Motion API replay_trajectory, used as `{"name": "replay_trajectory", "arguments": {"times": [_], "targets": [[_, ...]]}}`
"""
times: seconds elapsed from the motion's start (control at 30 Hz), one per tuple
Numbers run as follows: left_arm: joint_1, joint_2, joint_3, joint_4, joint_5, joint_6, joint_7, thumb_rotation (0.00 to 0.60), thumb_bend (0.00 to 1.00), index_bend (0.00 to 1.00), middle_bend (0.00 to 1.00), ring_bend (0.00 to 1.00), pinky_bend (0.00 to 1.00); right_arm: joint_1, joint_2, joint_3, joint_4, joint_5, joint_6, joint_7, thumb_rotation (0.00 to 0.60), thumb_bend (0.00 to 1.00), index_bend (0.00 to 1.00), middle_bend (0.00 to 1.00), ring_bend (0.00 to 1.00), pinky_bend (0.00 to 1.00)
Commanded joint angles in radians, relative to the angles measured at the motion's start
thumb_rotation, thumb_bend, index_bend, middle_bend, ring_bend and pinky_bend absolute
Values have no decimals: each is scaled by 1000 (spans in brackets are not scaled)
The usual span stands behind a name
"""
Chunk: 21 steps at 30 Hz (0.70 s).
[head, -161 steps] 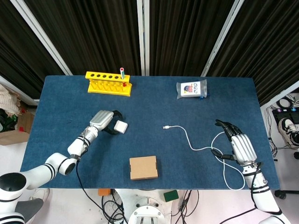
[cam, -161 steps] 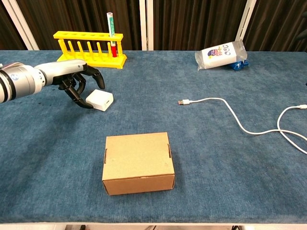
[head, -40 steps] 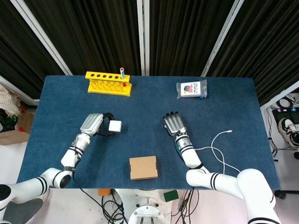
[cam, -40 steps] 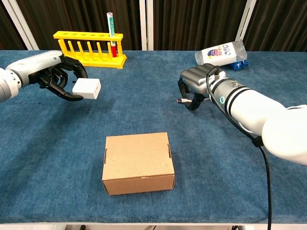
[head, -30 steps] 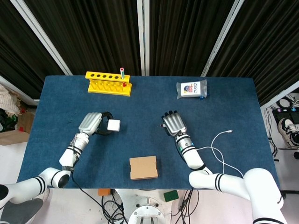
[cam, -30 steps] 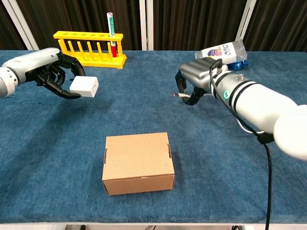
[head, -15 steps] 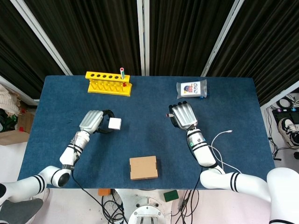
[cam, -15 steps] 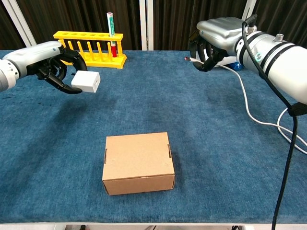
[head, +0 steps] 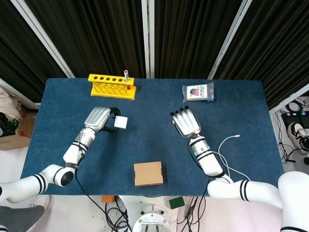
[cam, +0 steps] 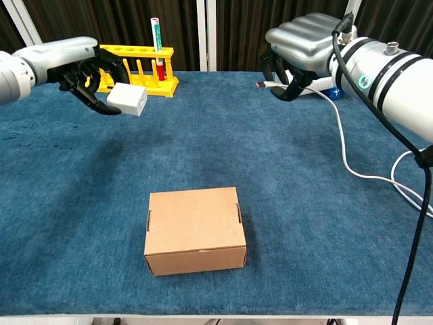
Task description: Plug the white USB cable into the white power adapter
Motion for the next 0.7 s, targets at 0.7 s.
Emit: {"name": "replay_trajectory", "arguments": {"times": [0.7], "targets": [[-145,55,-77,-151,-444,-65,241,600,335,680,566,710,911,142,-208,95,94,159,126,-273,600,828,608,609,492,475]]}}
